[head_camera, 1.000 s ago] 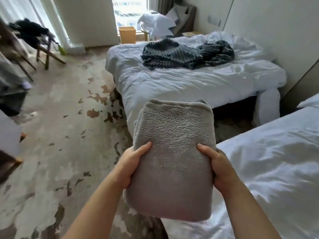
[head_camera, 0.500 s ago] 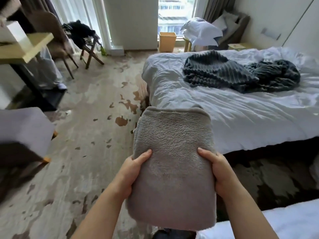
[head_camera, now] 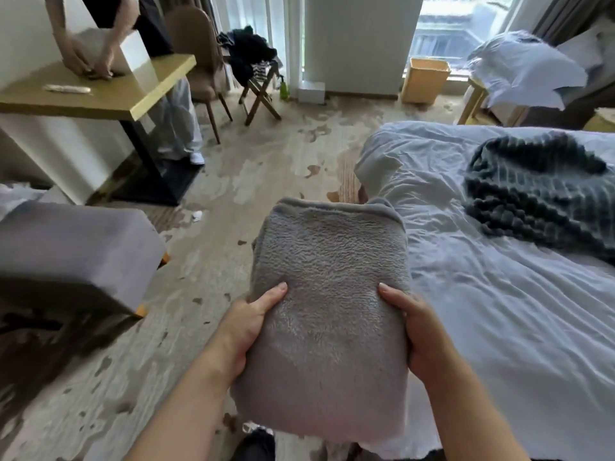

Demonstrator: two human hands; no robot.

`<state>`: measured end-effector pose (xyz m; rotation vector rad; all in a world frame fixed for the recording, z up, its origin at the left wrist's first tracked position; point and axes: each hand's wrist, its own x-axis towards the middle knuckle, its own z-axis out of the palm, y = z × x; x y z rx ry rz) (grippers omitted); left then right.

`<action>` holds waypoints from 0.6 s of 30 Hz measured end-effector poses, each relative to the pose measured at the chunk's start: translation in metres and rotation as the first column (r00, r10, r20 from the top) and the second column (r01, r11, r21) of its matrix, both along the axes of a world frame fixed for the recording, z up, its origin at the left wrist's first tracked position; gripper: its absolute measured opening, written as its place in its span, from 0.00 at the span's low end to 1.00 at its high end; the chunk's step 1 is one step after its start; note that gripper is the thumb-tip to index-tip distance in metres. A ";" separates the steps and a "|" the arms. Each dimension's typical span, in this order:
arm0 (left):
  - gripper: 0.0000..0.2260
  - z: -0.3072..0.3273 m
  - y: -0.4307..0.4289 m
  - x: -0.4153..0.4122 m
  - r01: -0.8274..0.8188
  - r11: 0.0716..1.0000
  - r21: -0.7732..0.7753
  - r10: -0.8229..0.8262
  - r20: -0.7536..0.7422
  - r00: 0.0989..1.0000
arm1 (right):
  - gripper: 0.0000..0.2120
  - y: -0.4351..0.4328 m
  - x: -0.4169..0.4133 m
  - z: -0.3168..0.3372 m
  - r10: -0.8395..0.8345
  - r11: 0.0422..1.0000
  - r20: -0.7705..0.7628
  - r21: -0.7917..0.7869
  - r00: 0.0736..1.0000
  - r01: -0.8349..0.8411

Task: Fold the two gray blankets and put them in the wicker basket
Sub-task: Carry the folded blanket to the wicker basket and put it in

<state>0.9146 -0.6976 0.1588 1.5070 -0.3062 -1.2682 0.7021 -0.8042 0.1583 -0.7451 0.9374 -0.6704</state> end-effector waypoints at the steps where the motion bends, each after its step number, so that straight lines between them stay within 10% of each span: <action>1: 0.14 -0.006 -0.020 0.017 -0.011 1.000 0.008 0.011 -0.001 1.000 | 0.23 -0.020 0.017 -0.005 0.002 1.000 -0.008 0.004 1.000 -0.002; 18: 0.19 -0.023 -0.472 0.188 0.309 0.950 -0.048 -0.312 -0.080 0.947 | 0.24 -0.385 0.173 0.008 -0.375 0.927 -0.059 -0.005 0.925 0.375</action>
